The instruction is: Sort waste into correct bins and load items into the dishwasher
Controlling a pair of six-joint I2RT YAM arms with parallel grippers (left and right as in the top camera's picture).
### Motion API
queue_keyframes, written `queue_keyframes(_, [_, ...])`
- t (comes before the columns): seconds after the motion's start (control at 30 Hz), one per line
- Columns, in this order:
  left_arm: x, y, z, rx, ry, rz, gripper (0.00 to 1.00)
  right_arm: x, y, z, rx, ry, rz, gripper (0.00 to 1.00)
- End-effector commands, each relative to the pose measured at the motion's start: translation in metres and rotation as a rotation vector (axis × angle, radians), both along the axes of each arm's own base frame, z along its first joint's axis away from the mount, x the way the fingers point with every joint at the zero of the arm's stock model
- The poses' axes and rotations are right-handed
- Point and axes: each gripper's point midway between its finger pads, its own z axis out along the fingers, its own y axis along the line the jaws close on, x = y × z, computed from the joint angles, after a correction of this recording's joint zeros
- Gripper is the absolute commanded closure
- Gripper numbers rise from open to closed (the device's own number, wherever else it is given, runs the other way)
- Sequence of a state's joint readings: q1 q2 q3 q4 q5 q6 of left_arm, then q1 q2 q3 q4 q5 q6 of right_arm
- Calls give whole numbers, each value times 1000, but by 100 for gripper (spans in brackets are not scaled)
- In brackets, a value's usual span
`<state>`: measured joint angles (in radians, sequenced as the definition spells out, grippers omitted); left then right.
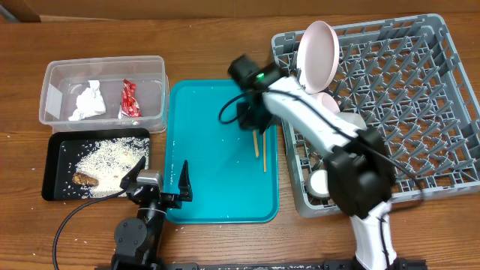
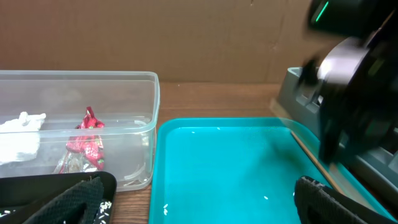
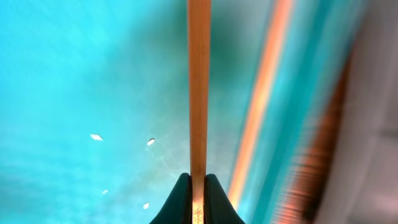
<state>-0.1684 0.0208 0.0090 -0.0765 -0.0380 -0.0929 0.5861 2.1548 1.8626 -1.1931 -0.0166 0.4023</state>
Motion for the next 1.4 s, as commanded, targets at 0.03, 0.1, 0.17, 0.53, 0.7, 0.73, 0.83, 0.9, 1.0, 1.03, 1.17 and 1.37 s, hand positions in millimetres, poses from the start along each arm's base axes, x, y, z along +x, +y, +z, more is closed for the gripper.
queue_keyframes(0.03, [0,0,-1,25,-4,-3,0,41,-45,102,5,-292,80,96])
queue_keyframes(0.1, [0,0,-1,25,-4,-3,0,45,-64,97,-24,-278,99,96])
queue_keyframes(0.17, [0,0,-1,25,-4,-3,0,52,-80,82,-52,-257,120,96])
queue_keyframes(0.53, [0,0,-1,25,-4,-3,0,37,-81,62,-45,-157,102,71])
queue_keyframes(0.7, [0,0,-1,25,-4,-3,0,-2,-8,65,86,-104,156,69])
queue_keyframes(0.73, [0,0,-1,25,-3,-3,0,-6,6,58,77,-107,151,68])
queue_keyframes(0.83, [0,0,-1,25,-4,-3,0,-4,19,36,-15,-149,107,65])
queue_keyframes(0.9, [0,0,-1,25,-4,-3,0,3,11,16,-145,-195,58,62])
queue_keyframes(1.0, [0,0,-1,25,-4,-3,0,11,-1,-15,-248,-194,19,58])
queue_keyframes(1.03, [0,0,-1,25,-4,-3,0,11,-3,-22,-257,-181,18,58])
queue_keyframes(1.17, [0,0,-1,25,-4,-3,0,6,-11,-55,-271,-79,39,58])
queue_keyframes(1.37, [0,0,-1,25,-4,-3,0,-3,-21,-80,-233,48,70,62])
